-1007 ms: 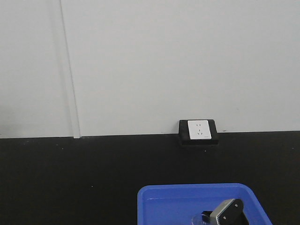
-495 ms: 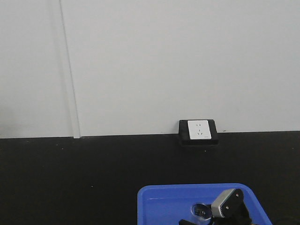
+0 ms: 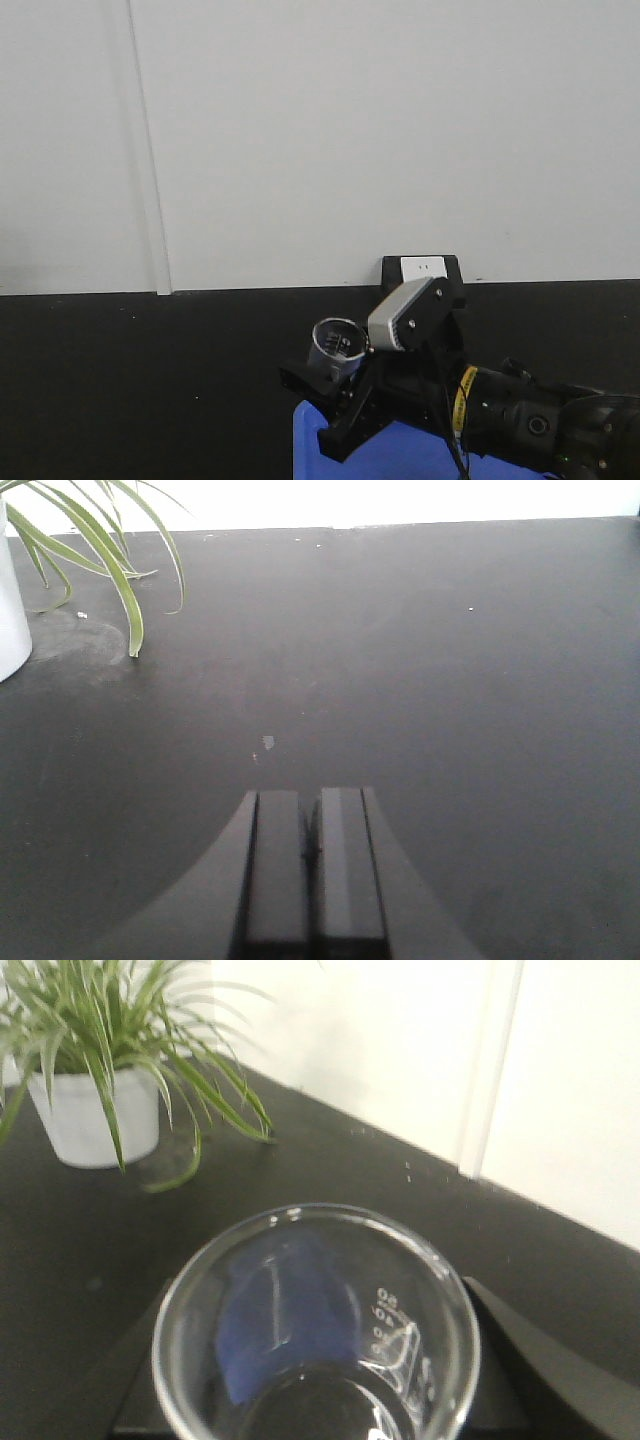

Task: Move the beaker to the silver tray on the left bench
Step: 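Lift the beaker up out of the blue tray with the right gripper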

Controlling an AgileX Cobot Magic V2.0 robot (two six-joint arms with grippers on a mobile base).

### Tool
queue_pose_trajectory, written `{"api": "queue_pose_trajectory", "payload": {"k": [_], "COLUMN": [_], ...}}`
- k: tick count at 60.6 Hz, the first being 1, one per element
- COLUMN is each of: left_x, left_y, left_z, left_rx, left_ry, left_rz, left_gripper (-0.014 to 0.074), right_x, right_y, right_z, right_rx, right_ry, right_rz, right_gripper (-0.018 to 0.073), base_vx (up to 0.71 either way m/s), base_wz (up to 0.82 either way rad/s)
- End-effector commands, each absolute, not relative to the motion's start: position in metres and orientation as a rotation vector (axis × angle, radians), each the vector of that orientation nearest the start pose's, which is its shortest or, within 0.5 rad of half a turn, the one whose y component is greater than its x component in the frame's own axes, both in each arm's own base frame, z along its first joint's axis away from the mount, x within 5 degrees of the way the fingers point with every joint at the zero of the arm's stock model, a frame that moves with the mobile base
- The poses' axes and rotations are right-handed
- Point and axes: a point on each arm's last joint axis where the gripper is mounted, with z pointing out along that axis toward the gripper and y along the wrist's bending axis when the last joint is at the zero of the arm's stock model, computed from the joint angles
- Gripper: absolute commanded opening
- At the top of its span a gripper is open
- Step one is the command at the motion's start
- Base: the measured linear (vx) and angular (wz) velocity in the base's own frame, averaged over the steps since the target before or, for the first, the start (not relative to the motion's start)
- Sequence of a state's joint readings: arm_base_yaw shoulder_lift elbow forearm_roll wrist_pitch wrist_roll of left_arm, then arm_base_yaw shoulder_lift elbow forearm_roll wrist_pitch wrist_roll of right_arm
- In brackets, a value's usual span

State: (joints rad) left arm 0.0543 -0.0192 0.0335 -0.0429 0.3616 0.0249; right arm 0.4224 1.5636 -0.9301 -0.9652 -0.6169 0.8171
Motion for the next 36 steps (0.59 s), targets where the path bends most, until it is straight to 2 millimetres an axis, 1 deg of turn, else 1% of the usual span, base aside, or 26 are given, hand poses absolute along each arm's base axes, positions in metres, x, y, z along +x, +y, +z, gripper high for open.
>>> {"api": "queue_pose_trajectory", "payload": {"k": [1,8,14,36], "left_x": [0.054,0.054,0.054,0.054], "left_y": [0.002,0.002,0.002,0.002], "left_z": [0.171,0.171,0.171,0.171], "left_rx": [-0.060,-0.060,-0.060,-0.060], "left_ry": [1.790,1.790,1.790,1.790], "left_rz": [0.009,0.009,0.009,0.009], "left_gripper": [0.0001,0.0001,0.0001,0.0001], "right_x": [0.279,0.269,0.264,0.263], "right_y": [0.184,0.183,0.180,0.179], "right_z": [0.329,0.344,0.352,0.354], "right_rx": [-0.707,-0.706,-0.704,-0.704], "right_ry": [1.483,1.449,1.424,1.416], "right_rz": [0.741,0.728,0.726,0.727], "right_gripper": [0.0044,0.0044,0.0044,0.0044], "base_vx": [0.00,0.00,0.00,0.00], "base_wz": [0.00,0.00,0.00,0.00]}}
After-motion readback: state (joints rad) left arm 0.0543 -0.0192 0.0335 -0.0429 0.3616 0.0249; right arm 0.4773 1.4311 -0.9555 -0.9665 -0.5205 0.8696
